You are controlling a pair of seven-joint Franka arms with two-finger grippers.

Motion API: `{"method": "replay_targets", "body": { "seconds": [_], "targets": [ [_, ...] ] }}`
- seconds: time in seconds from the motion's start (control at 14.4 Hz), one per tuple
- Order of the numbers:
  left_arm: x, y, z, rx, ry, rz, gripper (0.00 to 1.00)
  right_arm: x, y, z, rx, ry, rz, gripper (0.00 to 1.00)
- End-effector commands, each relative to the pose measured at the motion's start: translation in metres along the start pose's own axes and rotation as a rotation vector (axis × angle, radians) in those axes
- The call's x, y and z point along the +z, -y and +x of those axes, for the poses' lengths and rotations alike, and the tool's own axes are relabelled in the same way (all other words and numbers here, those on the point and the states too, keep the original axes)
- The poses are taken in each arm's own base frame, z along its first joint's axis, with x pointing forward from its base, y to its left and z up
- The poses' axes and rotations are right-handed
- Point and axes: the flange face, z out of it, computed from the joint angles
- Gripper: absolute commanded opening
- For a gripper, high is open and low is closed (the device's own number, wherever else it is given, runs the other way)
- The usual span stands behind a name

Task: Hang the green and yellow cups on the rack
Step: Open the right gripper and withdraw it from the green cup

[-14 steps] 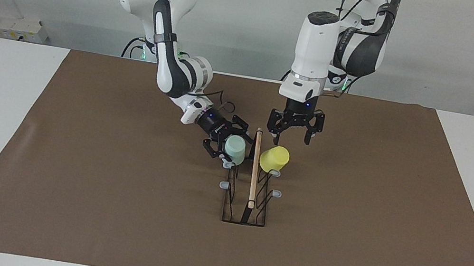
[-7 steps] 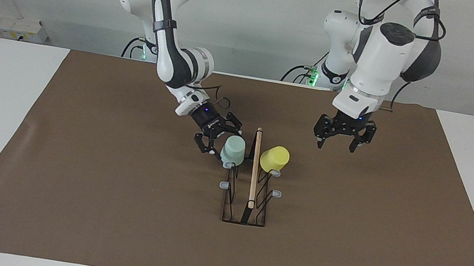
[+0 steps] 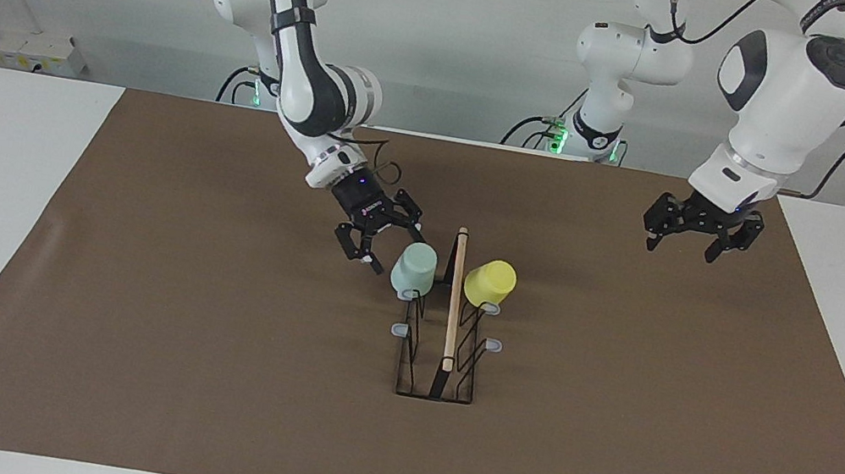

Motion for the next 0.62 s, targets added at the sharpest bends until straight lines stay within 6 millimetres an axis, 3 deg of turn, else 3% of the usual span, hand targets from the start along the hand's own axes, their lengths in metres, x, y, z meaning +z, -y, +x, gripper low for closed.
{"method": "replay_targets", "body": {
  "seconds": [0.0, 0.14, 0.35, 0.55],
  "targets": [
    [-0.035, 0.005, 0.004, 0.025, 0.022, -0.013, 1.0, -0.017, 0.007, 0.019, -0.023, 0.026, -0.011, 1.0],
    [-0.045, 0.016, 0.008, 0.015, 0.046, -0.017, 1.0, -0.031, 0.024, 0.036, 0.004, 0.091, -0.043, 1.0],
    [-0.051, 0.038, 0.002, 0.01, 0.045, -0.02, 1.0, -0.059, 0.018, 0.063, -0.049, 0.12, -0.103, 1.0],
    [-0.051, 0.05, -0.001, 0.007, 0.048, -0.021, 1.0, -0.066, 0.02, 0.073, -0.092, 0.123, -0.11, 1.0]
  ]
}}
